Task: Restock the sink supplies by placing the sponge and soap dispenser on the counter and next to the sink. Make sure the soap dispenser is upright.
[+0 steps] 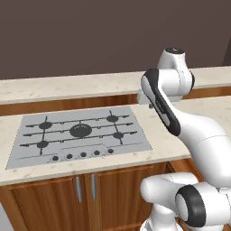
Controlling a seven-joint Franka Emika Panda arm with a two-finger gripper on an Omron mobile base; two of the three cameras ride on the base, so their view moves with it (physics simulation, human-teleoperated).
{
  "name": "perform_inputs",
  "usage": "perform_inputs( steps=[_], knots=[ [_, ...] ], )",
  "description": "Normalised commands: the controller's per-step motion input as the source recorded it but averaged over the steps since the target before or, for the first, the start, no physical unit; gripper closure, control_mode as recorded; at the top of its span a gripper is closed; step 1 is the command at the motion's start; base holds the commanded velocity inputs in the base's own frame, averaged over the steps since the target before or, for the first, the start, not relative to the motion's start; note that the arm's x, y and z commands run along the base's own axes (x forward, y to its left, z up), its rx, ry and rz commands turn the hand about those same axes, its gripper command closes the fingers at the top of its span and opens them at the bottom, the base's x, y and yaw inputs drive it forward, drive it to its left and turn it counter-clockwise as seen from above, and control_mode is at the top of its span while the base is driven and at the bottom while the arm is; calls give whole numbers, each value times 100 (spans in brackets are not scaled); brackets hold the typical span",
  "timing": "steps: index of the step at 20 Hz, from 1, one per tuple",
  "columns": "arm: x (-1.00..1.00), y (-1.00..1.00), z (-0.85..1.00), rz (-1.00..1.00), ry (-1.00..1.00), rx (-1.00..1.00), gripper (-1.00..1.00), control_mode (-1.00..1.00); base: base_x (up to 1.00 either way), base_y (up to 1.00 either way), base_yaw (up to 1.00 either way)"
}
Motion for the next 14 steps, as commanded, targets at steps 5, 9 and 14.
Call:
perform_inputs(
  steps=[5, 9, 14],
  knots=[
    [-2, 0, 0, 0, 0, 0, -100, 100, -16, -4, -1],
    [0, 0, 0, 0, 0, 0, -100, 100, -85, -50, -14],
    [0, 0, 0, 0, 0, 0, -100, 100, -81, -50, -11]
  ],
)
